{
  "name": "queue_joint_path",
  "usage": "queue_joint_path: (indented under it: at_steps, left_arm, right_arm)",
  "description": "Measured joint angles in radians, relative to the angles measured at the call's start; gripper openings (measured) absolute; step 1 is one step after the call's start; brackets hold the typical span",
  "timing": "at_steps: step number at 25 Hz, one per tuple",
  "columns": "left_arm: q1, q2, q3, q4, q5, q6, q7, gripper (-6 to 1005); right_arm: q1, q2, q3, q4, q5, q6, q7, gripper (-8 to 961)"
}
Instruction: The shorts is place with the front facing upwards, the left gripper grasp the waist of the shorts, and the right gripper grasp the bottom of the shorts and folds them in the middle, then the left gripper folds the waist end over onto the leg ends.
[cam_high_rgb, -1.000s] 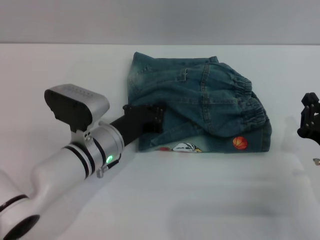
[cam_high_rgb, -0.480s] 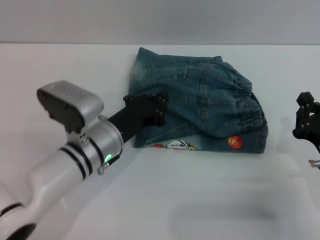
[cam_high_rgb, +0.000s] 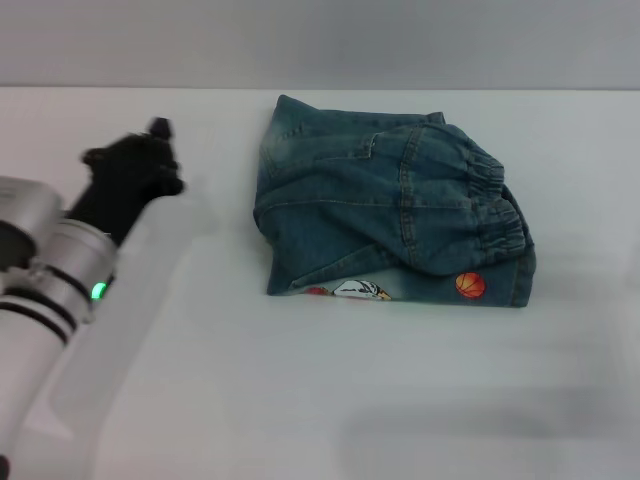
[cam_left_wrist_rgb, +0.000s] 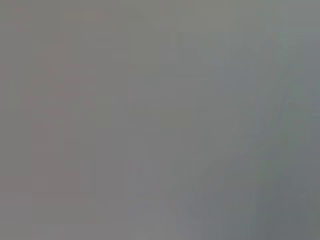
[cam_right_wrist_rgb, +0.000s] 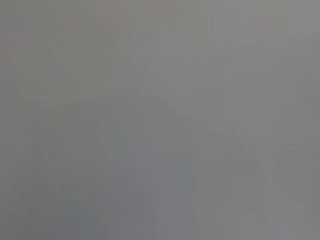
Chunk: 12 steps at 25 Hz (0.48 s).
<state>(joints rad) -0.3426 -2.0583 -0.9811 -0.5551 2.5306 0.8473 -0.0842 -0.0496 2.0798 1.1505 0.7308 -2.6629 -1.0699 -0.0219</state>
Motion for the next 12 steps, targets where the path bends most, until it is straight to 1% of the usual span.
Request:
queue_joint_path:
  at_steps: [3,6,8,9,12]
  left_arm:
    - [0.024,0.001,-0.053,0.005,0.002,0.028,0.003,118]
    - [0.045,-0.005,-0.078,0.005,0.005,0.039,0.004,123]
    - [0.051,-0.004,-0.058,0.008,0.007,0.049,0.006,126]
    - [0.054,-0.003,-0.043,0.014,0.010,0.062,0.010,158]
    - [0.051,-0.005,0.002,0.054,0.014,0.126,0.035,252]
  right_arm:
    - [0.031,-0.001,0.005,-0.053,0.103,-0.022,-0.002,0]
    - [0.054,-0.002,0.000,-0.087,0.117,-0.023,-0.002,79]
    - [0.062,0.000,-0.004,-0.101,0.118,-0.030,-0.003,132]
    - [0.066,0.001,-0.006,-0.107,0.118,-0.036,-0.003,158]
    - [0.073,0.002,-0.018,-0.120,0.116,-0.056,-0.003,296]
